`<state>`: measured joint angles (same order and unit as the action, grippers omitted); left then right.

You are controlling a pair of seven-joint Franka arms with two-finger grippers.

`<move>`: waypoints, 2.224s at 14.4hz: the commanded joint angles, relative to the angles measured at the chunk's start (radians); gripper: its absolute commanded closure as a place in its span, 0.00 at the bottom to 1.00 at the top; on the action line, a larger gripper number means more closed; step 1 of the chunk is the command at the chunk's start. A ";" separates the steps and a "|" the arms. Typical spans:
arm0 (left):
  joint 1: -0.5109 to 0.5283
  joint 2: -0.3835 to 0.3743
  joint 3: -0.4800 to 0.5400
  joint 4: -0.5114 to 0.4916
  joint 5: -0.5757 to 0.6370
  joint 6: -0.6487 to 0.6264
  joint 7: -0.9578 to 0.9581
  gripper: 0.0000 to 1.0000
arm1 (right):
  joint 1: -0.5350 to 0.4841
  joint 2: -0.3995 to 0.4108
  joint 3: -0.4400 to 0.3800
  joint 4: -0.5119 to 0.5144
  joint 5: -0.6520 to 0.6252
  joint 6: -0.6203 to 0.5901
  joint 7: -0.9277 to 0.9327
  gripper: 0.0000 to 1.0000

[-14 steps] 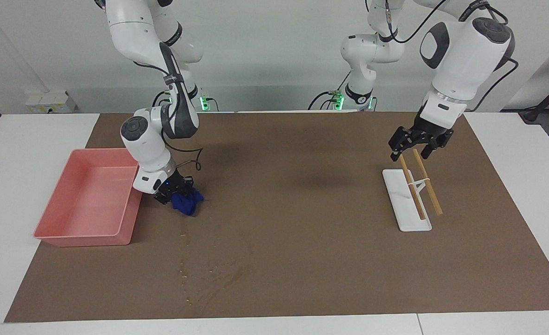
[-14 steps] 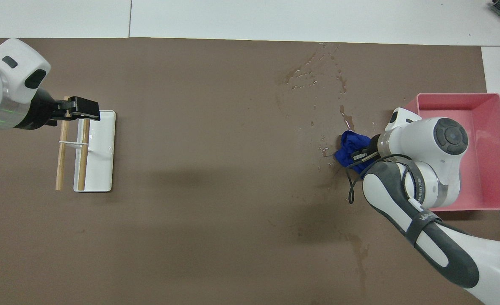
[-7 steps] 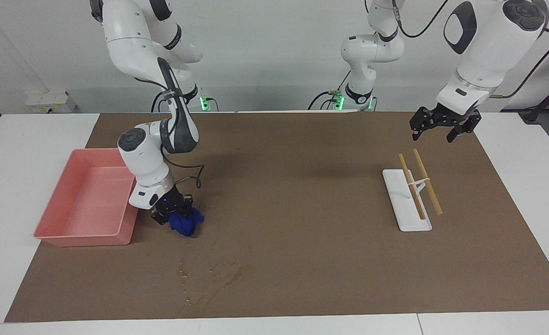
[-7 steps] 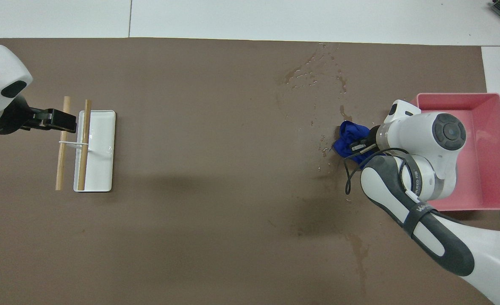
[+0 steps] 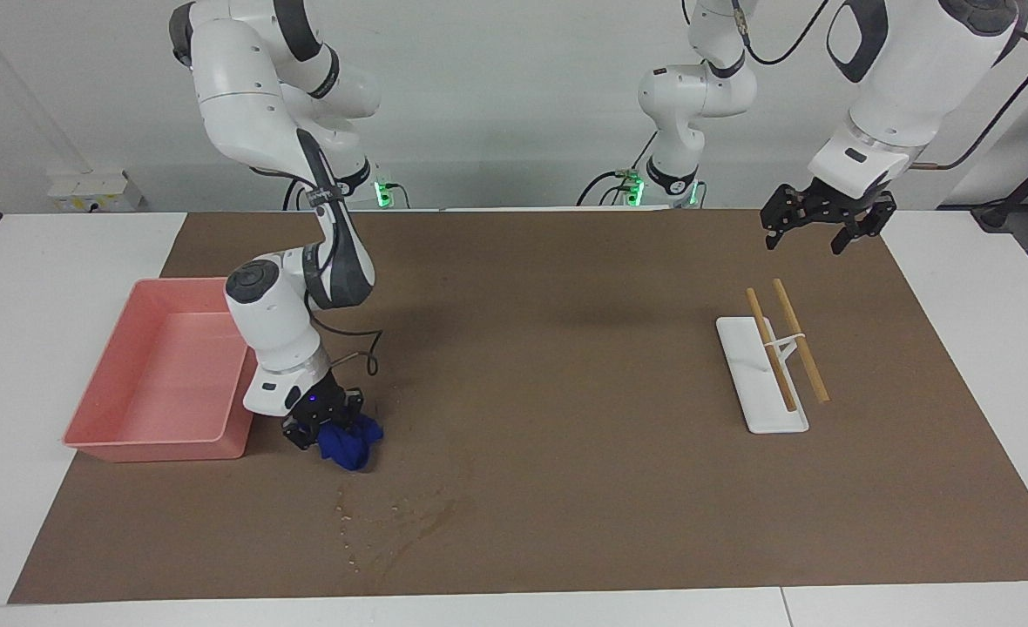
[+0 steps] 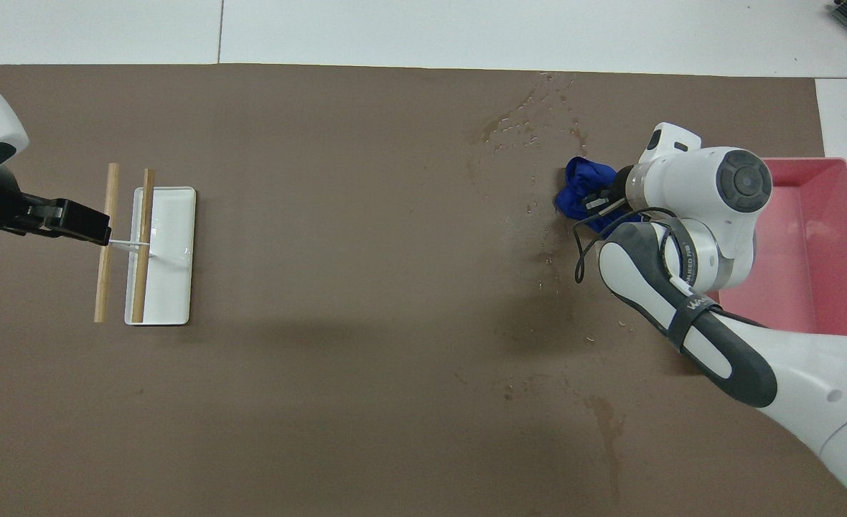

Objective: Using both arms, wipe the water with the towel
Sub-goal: 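Carry the cloth toward the pink bin while the left gripper withdraws, then lower the cloth into the pink bin with the right gripper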

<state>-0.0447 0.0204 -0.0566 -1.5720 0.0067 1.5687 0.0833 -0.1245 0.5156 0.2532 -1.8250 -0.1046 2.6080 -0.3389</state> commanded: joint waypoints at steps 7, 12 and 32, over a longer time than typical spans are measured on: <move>0.006 -0.036 -0.002 -0.039 -0.027 0.020 0.006 0.00 | 0.037 0.168 0.003 0.144 -0.304 0.080 -0.055 1.00; 0.016 -0.036 -0.002 -0.039 -0.027 0.020 0.006 0.00 | 0.036 0.216 0.001 0.308 -0.439 0.009 -0.198 1.00; 0.016 -0.036 -0.002 -0.039 -0.027 0.020 0.006 0.00 | -0.196 -0.272 0.005 0.372 -0.084 -1.023 -0.513 1.00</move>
<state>-0.0431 0.0118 -0.0535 -1.5772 -0.0059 1.5752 0.0832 -0.2350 0.2507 0.2509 -1.4307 -0.2105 1.5656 -0.7274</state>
